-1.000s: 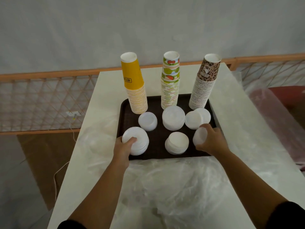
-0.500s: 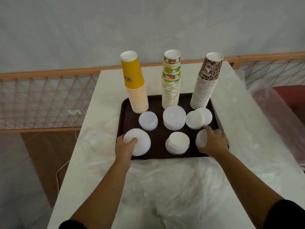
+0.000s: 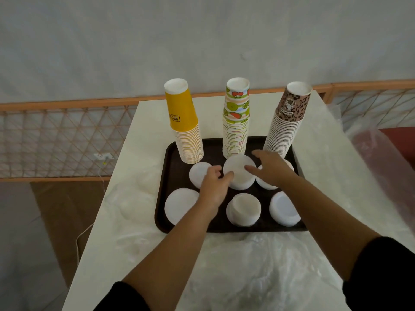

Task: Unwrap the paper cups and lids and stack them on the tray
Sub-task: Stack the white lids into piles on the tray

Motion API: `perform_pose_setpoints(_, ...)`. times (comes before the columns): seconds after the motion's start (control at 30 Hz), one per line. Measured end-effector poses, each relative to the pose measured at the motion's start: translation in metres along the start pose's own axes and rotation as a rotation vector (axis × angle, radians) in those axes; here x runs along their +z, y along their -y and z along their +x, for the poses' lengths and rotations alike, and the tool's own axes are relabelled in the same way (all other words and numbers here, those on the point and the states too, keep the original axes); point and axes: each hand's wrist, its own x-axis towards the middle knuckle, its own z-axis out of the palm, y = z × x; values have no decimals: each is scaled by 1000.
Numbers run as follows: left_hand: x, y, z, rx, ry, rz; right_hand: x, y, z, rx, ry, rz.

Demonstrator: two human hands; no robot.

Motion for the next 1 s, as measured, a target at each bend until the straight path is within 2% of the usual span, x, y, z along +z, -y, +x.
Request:
perform_pose_setpoints(0.1, 14, 0, 21, -179, 59, 13, 1, -3, 33, -38, 164, -157)
perform_pose_setpoints(0.23, 20, 8, 39, -266, 82, -13, 5, -7, 54, -24, 392, -171)
perform_pose_setpoints(0.43, 25, 9, 48, -301, 44, -160, 13, -10, 65, -6, 416, -86)
perform_pose_setpoints(0.53, 28, 5, 48, -324, 24, -260, 18, -12, 66, 44, 380, -19)
perform_pose_setpoints(0.77, 30, 3, 42, -177, -98, -244, 3, -2, 46, 1, 186, 67)
perform_pose_setpoints(0.93, 24, -9, 33, -177, -141, -470, -8, 3, 21, -112, 93, 226)
perform_pose_setpoints(1.0, 19, -12, 27, -169, -107, -562, -7, -2, 14, -159, -64, 387)
